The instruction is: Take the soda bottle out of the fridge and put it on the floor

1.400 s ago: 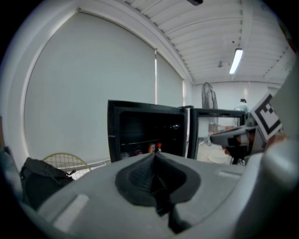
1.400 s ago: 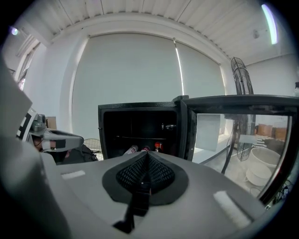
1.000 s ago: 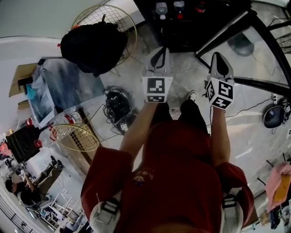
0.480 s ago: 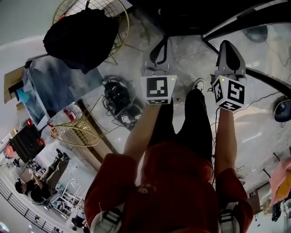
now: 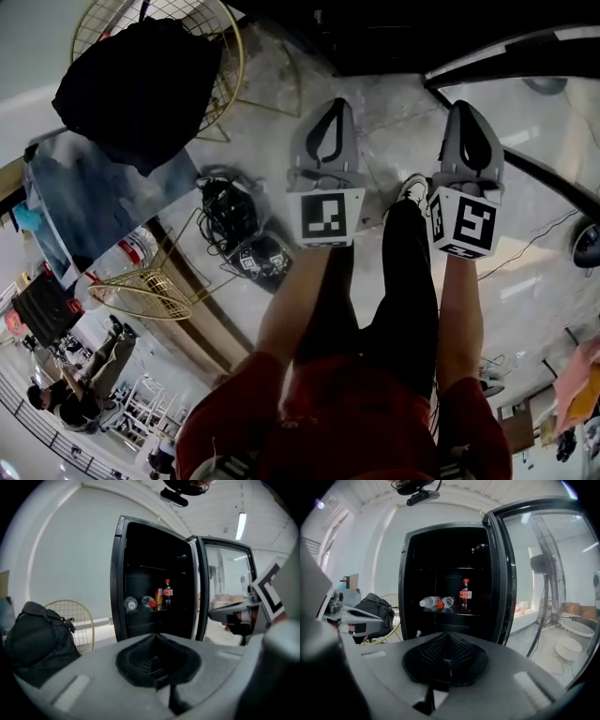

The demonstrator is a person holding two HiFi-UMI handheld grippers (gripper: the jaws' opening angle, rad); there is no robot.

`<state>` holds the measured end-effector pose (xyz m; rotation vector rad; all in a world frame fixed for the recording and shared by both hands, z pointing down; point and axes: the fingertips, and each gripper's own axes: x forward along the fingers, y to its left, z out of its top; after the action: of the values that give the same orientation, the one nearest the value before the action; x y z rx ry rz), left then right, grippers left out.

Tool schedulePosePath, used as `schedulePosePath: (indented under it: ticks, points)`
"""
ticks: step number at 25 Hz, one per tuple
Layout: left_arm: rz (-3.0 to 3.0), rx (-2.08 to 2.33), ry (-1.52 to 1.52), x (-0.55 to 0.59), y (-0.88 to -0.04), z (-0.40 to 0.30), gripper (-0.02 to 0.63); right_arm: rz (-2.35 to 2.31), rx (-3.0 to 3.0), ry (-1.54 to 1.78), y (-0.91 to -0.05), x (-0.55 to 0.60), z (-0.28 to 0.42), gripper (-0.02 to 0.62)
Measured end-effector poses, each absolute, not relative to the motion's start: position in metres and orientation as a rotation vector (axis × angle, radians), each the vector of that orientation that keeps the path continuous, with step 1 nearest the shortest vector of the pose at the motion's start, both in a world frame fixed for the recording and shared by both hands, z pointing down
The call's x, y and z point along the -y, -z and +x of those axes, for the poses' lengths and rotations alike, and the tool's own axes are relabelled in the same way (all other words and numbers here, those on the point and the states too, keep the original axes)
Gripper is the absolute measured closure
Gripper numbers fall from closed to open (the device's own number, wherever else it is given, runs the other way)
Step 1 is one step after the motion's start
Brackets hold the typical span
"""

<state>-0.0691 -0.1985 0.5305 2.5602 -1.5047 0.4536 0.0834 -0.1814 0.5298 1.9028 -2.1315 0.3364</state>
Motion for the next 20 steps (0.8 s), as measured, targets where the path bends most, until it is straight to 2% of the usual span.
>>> schedulePosePath:
  ticks: [7, 20]
  points:
    - [2.496, 1.515, -0.469, 0.186, -0.581, -0.082, 0.606, 1.854, 2.107, -0.438, -0.587, 0.168, 0.071, 0.595]
    - [2.463, 1.503, -0.441, 0.183, -0.568, -0.084, 0.606, 1.859, 2.135, -0.477, -0.570, 0.191, 0.073, 0.595]
